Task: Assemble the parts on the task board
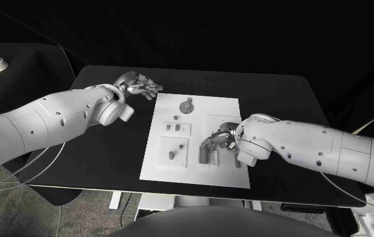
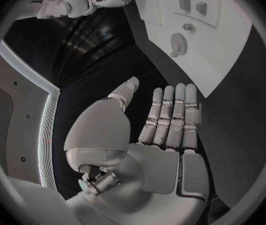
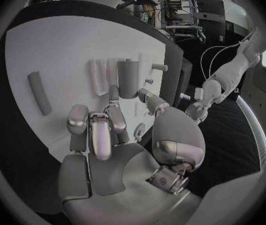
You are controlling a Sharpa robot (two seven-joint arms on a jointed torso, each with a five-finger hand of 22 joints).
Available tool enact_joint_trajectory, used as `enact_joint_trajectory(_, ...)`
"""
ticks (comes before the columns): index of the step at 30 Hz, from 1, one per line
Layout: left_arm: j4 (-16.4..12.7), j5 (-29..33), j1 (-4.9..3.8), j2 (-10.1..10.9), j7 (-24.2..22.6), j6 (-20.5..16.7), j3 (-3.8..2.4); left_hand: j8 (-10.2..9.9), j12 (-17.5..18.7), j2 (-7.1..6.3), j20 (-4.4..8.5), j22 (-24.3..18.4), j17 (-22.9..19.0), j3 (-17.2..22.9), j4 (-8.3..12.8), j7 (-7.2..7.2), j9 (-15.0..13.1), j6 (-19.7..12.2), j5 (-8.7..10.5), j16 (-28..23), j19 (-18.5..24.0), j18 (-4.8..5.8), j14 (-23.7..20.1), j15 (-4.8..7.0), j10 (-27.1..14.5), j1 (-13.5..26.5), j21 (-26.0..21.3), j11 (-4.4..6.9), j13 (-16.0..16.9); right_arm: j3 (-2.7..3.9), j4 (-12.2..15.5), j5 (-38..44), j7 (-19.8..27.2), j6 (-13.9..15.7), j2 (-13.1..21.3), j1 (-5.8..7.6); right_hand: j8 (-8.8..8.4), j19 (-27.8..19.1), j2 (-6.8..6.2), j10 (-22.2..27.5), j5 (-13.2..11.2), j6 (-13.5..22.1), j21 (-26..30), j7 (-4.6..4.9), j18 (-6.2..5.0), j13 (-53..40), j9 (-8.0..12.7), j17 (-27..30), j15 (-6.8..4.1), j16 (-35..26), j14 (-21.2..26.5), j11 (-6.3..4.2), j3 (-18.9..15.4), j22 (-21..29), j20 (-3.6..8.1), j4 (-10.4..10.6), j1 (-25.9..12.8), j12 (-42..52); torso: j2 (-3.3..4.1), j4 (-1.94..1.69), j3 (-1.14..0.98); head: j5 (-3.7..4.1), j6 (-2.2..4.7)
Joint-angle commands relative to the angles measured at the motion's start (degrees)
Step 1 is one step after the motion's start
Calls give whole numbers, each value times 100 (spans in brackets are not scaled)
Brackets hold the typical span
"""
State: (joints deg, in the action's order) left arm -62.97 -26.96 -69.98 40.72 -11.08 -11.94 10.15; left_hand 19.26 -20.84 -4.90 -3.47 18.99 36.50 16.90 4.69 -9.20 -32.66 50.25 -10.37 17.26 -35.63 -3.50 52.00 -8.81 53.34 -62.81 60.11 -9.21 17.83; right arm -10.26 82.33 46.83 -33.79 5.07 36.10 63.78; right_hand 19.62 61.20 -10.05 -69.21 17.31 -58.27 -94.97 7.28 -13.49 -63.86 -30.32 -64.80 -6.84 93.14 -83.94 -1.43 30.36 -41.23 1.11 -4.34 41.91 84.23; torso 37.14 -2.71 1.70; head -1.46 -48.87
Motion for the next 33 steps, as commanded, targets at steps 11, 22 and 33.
enact_joint_trajectory(11,-7,-42,-4,-11,-13,45,-1,-26,27,-4,-13,-10,-7,-14,-27,14,9,-43,-17,-20,44,-70,-34,2,-58,54,-34,2,-8,2,25,189,186,-70,21,-3,-52,-85,-48,76,-35,-23,-567,116,-151,-20,21,-37,-23,-16,-284,4,-108,10,0,-39,-170,-35,-1,0,0,-2,3)
enact_joint_trajectory(22,-5,-43,-4,-10,-14,67,3,-27,31,-2,-12,-10,-9,-12,-25,15,10,-45,-19,-22,47,-70,-38,2,-62,49,-36,2,-8,2,82,399,441,81,142,-4,-53,-89,-29,81,-33,-20,-566,115,-151,-22,23,-2,-23,-29,-262,5,-116,10,0,-47,-187,-34,1,0,-3,7,38)
enact_joint_trajectory(33,-11,-42,-4,9,-78,-27,4,-27,34,0,-12,-9,-10,-10,-24,15,10,-45,-19,-22,49,-70,-40,2,-63,46,-36,2,-8,107,255,357,1233,18,515,26,-46,-97,59,87,-6,-23,-567,109,-151,-39,25,76,-28,-57,-214,0,-63,10,11,-151,-106,-17,1,4,-5,14,100)
